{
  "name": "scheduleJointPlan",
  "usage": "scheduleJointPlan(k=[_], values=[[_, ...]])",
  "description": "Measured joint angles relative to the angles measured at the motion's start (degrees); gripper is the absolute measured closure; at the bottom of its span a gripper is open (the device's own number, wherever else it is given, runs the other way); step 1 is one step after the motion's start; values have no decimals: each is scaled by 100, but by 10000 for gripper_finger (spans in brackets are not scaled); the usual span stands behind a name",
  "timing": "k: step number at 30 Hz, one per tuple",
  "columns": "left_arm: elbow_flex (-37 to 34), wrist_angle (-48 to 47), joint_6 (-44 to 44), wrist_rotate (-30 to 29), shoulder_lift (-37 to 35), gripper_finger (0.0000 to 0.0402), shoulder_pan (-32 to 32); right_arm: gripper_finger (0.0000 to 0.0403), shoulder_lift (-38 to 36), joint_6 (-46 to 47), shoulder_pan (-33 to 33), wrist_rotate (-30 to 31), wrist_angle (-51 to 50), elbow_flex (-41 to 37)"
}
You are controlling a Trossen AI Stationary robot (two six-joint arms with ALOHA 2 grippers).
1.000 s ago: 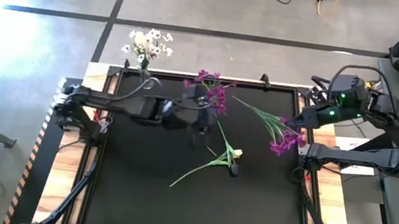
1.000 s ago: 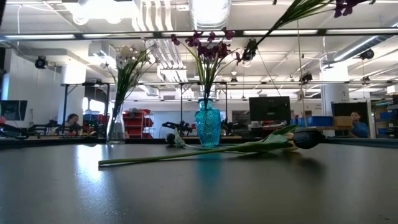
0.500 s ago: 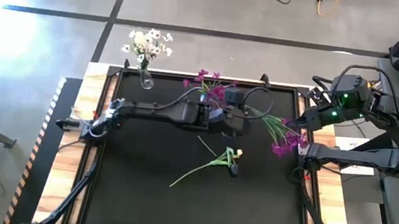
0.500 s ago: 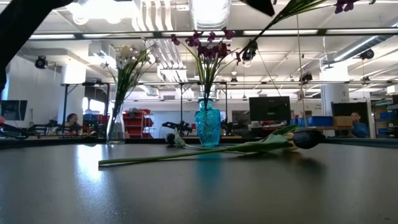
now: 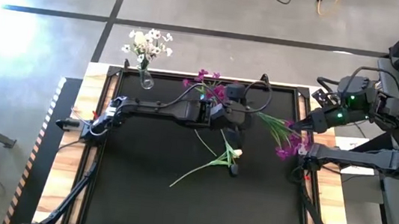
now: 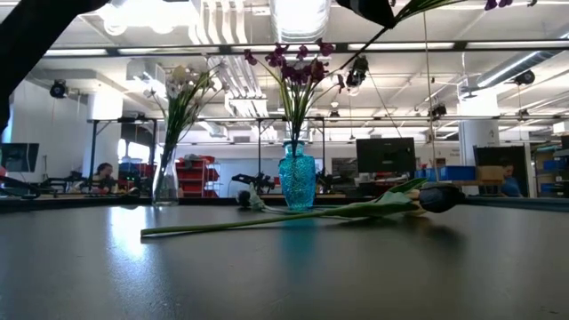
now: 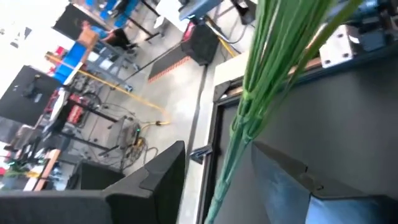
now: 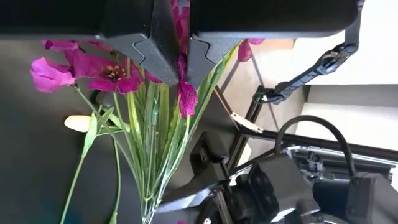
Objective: Sort flowers into vase by color
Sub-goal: Put the violet flowers into the blue vase
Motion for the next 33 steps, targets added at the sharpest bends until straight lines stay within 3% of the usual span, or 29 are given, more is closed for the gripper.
scheduleJointPlan(k=[10, 14, 20, 25, 29, 33], values=[[-11, -41, 189, 303, 7, 259, 28, 390, -2, 24, 0, -83, 6, 0], [-9, -39, 182, 467, 7, 296, 46, 390, -2, 26, 0, -122, 39, 0], [-9, -42, 263, 700, 7, 386, 53, 390, -2, 66, 0, -182, 92, 0], [-9, -33, 46, 888, 6, 394, 107, 389, -2, 7, 0, -168, 270, 0], [-11, -44, -626, 1439, -87, 398, 231, 364, -2, -143, 0, -166, 347, 3], [-11, -33, -765, 1505, -264, 400, 300, 311, 3, -433, -2, 71, 351, 229]])
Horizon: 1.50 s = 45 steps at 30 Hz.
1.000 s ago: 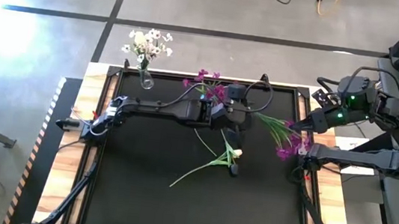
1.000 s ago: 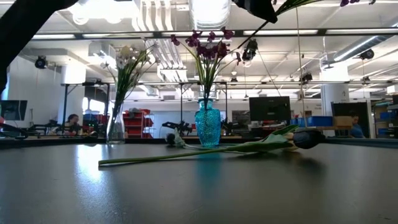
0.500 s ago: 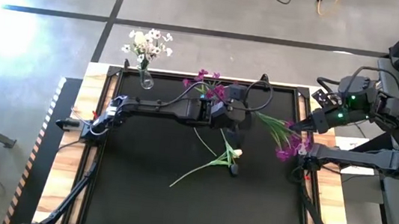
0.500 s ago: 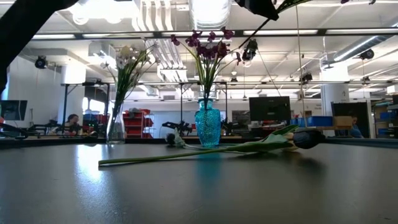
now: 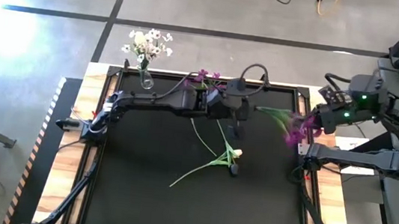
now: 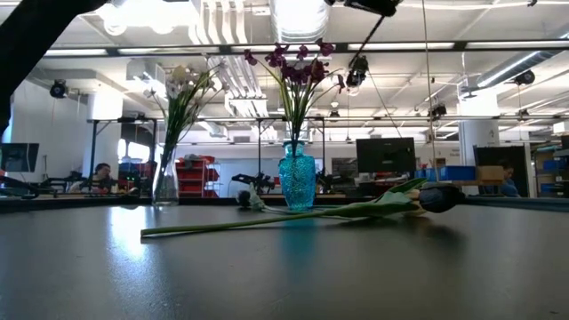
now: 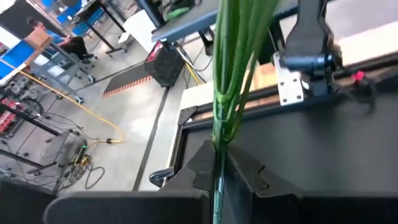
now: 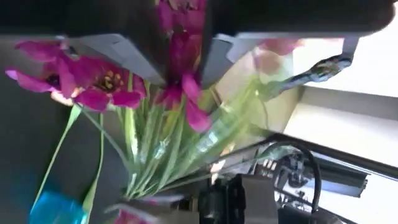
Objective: Sort flowers into vase by color
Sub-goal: Put the violet flowers into the blue vase
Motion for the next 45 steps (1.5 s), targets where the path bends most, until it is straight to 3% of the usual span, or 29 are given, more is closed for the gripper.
scheduleJointPlan(k=[8, 16, 24, 27, 34, 40, 45], values=[[-9, -21, -523, 509, -332, 401, 151, 206, 11, -1050, 2, 1259, -2, 930], [-125, 103, -1019, 1069, -423, 401, 198, 181, -14, -2590, 2, 1987, -23, 1364], [-1429, 2091, -1562, 1826, -461, 401, 209, 226, 17, -3298, 0, 2033, -9, 1107], [-1905, 2687, -1681, 1961, -664, 401, 233, 268, 19, -3457, 0, 2031, 1, 1076], [-2683, 3038, -1824, 2275, -1770, 402, 467, 383, 37, -4029, 0, 2184, 306, 906], [-3539, 3098, -1930, 2426, -2639, 402, 513, 390, 230, -4243, 0, 2093, 1239, 125], [-4632, 3994, -2504, 3161, -3222, 401, 869, 389, 640, -3927, 10, 1905, 2732, -496]])
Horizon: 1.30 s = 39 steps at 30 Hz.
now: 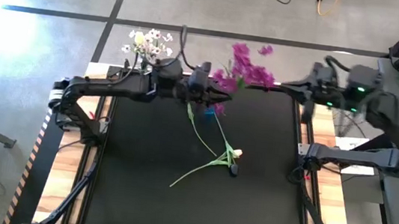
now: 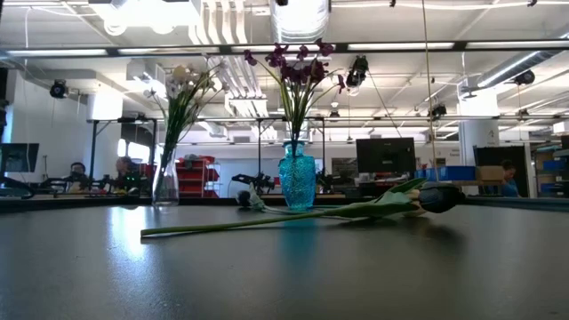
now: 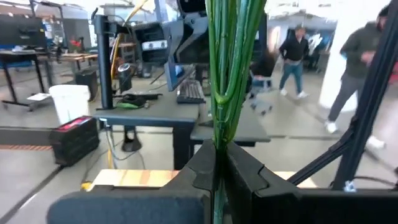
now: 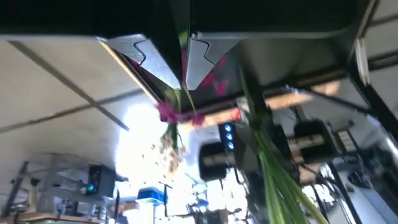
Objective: Sort flowers into vase by color
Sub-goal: Put the violet flowers into the blue vase
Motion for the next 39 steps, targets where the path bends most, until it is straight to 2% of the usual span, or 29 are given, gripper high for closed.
scheduleJointPlan(k=[4, 12, 17, 22, 26, 29, 32, 36, 39], values=[[-558, 331, -204, 338, -430, 401, 309, 367, 581, 360, 140, -199, 1161, -186], [-731, 295, -210, 1173, -731, 401, 887, 256, 2015, 938, 551, -215, 2618, 172], [-710, 181, -363, 1949, -771, 401, 1318, 209, 2560, 1046, 661, -211, 2842, 729], [-701, 242, -384, 2413, -814, 401, 1552, 198, 2927, 1239, 698, -195, 2844, 1162], [-701, 175, -383, 2525, -764, 401, 1566, 210, 3159, 1072, 691, -191, 2839, 1456], [-701, 156, -387, 2516, -704, 401, 1580, 237, 3269, 883, 692, -192, 2736, 1658], [-701, 257, -525, 2375, -631, 401, 1580, 284, 3271, 741, 691, -193, 2768, 1822], [-701, 258, -671, 2175, -576, 397, 1577, 369, 3191, 32, 683, -158, 2551, 1896], [-701, 228, -874, 2065, -561, 378, 1569, 386, 3041, -350, 622, -180, 2337, 1917]])
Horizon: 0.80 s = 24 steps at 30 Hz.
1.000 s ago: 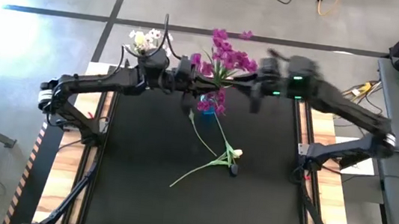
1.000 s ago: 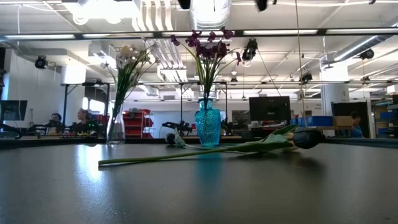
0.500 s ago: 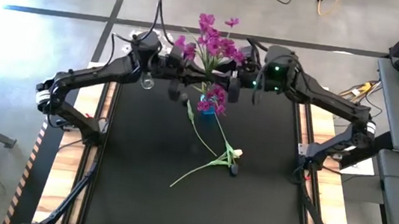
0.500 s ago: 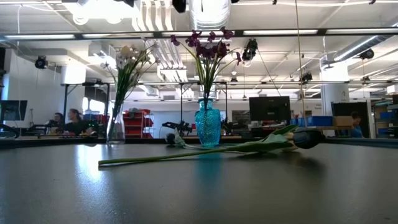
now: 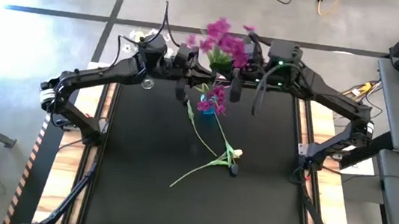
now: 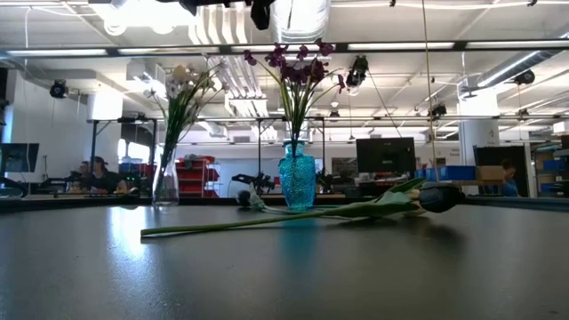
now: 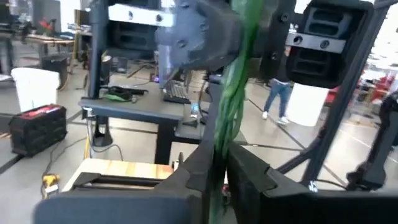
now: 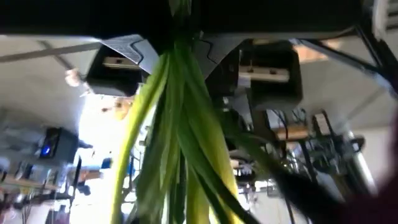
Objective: Sort flowers into vase by color
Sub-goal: Put the violet flowers into the blue vase
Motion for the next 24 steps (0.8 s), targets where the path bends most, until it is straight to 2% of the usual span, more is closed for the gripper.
scheduleJointPlan(k=[5, 13, 18, 24], values=[[-42, -228, -32, -365, -2, 326, 19, 391, -377, -276, -316, -60, -87, 19], [-455, -196, 560, -321, -393, 266, 165, 393, -721, -590, -1145, 261, -257, -195], [-1231, -48, 665, -518, -1109, 262, 343, 393, -687, -551, -1822, -549, 260, -904], [-2175, 5, 633, -1171, -2123, 269, 511, 393, -341, -164, -2192, -1432, 2175, -2138]])
